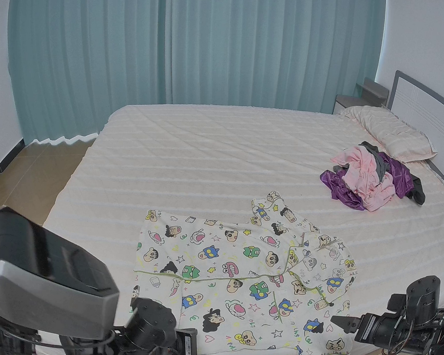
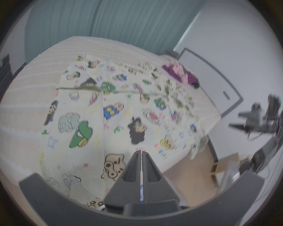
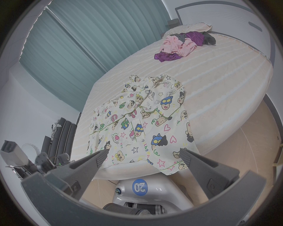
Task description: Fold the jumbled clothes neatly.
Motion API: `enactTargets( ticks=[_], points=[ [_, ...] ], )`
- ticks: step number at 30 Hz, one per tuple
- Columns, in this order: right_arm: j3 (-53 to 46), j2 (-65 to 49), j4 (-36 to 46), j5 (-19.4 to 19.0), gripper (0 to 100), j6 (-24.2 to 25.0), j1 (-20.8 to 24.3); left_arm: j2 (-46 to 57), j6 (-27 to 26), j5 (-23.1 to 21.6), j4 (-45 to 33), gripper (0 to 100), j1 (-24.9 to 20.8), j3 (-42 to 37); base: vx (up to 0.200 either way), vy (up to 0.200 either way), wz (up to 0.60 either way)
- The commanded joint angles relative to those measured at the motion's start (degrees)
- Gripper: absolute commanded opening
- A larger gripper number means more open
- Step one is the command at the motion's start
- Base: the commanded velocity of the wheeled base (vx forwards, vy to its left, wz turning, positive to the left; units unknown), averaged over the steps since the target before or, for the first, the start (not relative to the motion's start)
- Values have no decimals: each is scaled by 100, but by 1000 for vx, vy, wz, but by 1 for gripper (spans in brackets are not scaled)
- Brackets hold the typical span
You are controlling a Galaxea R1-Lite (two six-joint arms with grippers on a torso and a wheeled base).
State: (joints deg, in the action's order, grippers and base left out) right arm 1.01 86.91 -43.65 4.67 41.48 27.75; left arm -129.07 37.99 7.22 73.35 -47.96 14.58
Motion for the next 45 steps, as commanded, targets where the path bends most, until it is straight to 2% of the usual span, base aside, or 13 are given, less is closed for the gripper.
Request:
enactTargets(
  ticks=[1, 2, 4, 8, 16, 20, 23, 25, 45],
  points=[
    [-101, 2, -3, -10, 100, 0, 3, 1666, 824, -45, 65, 0, 630, -544, 0, 0, 0],
    [-92, 10, -3, -10, 100, 0, 12, 1666, 948, -63, 65, 100, 735, -632, 0, 0, 0],
    [-92, 10, -3, -1, 100, 9, 12, 1640, 1194, -71, 74, 100, 867, -746, 0, 0, 0],
    [-101, -25, 68, -10, 100, 18, 12, 1429, 2213, -71, 65, 100, 1254, -948, 0, 0, 0],
    [-101, -33, 129, -1, 100, 114, 73, 488, 3057, -1, 83, 100, 1210, -1203, 0, 0, 0],
    [-101, -33, 129, -1, 100, 114, 73, 242, 3048, 342, 144, 100, 1016, -1159, 0, 0, 0],
    [-101, -42, 129, -1, 100, 114, 73, -136, 3022, 781, 153, 100, 612, -1098, 0, 0, 0],
    [-101, -33, 129, -1, 100, 114, 73, -215, 2899, 922, 162, 100, 577, -1045, 0, 0, 0],
    [-101, -42, 129, 16, 100, 114, 73, -259, 2705, 939, -23, 100, 436, -359, 0, 0, 0]
  ],
)
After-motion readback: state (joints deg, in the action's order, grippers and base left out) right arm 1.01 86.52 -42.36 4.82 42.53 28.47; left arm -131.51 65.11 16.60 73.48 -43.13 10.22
